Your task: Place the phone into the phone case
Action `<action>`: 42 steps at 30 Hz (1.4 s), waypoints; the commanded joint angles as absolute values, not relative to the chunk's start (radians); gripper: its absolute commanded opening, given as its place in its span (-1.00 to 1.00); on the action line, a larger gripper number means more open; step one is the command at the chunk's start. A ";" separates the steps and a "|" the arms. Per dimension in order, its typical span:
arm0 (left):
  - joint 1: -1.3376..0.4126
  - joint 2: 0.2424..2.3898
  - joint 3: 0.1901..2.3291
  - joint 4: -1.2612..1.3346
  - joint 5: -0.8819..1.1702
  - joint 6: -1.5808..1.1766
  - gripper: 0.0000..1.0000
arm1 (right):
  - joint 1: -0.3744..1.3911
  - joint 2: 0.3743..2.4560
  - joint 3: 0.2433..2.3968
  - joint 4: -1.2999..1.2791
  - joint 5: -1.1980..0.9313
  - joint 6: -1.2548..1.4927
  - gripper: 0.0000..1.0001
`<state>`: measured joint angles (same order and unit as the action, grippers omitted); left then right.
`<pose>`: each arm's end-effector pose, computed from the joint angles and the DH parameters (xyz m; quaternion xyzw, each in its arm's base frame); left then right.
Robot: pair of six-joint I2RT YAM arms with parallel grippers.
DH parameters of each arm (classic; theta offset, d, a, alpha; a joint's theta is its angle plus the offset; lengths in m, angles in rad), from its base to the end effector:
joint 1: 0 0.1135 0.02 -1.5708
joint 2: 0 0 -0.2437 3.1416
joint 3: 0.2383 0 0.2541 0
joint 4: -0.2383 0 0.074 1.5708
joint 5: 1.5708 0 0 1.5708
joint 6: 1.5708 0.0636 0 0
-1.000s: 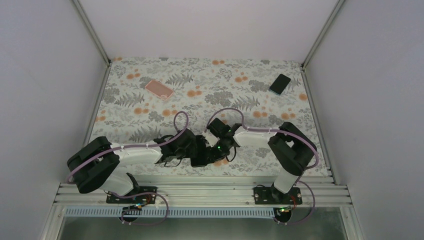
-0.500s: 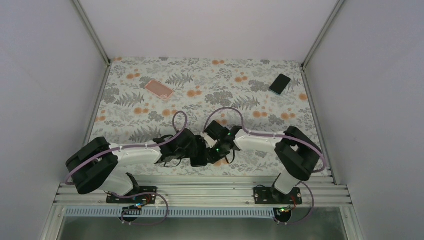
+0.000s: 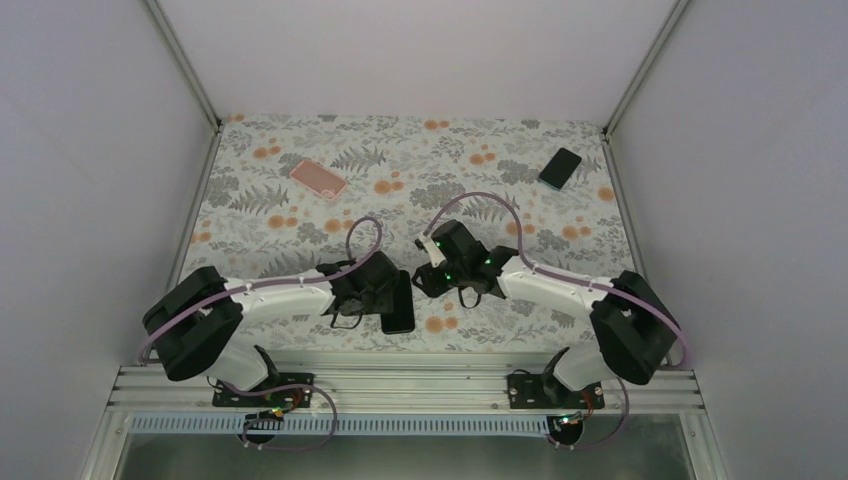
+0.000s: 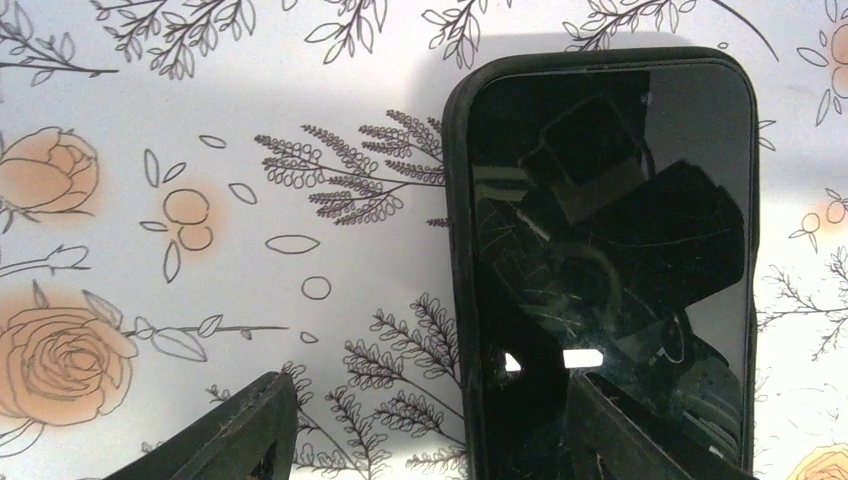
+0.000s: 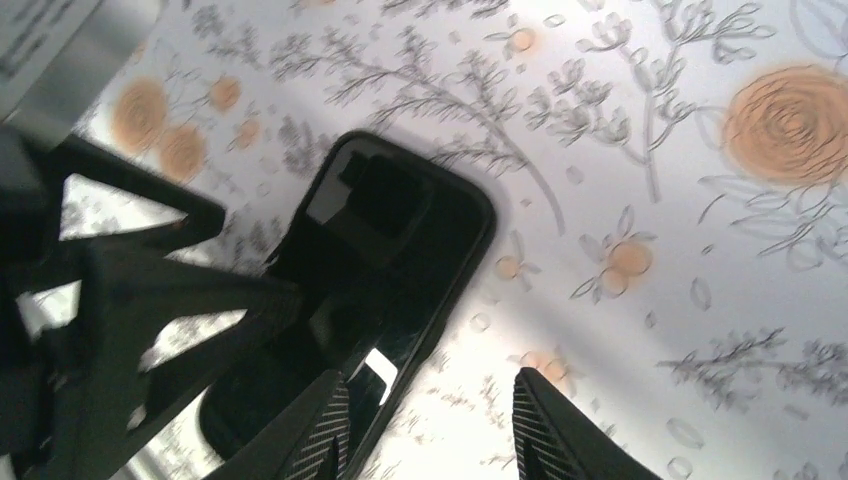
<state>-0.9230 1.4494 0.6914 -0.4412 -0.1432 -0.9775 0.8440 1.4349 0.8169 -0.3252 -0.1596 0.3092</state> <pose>0.1646 -0.2025 0.1016 -0.0399 0.9795 -0.1090 0.1643 0.1940 0.2334 0.1500 -0.2742 0.9079 0.2313 0.2166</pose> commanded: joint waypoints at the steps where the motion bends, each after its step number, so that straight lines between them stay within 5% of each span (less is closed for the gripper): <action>1: -0.925 1.496 0.733 -0.457 -0.149 -0.966 0.36 | 0.786 1.507 0.802 -0.197 -0.217 0.279 -0.22; 27: -0.908 1.595 0.737 -0.445 -0.108 -0.936 0.29 | 0.733 1.870 0.996 -0.246 -0.311 0.240 -0.64; 42: -0.903 1.621 0.725 -0.441 -0.097 -0.932 0.28 | 0.753 1.906 0.893 -0.380 -0.211 0.225 -0.79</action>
<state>-0.9096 1.5555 0.7597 -0.3904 -0.1421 -0.9340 0.7383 1.8416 0.9909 -0.1970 -0.3237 0.2440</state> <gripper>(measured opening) 0.639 0.115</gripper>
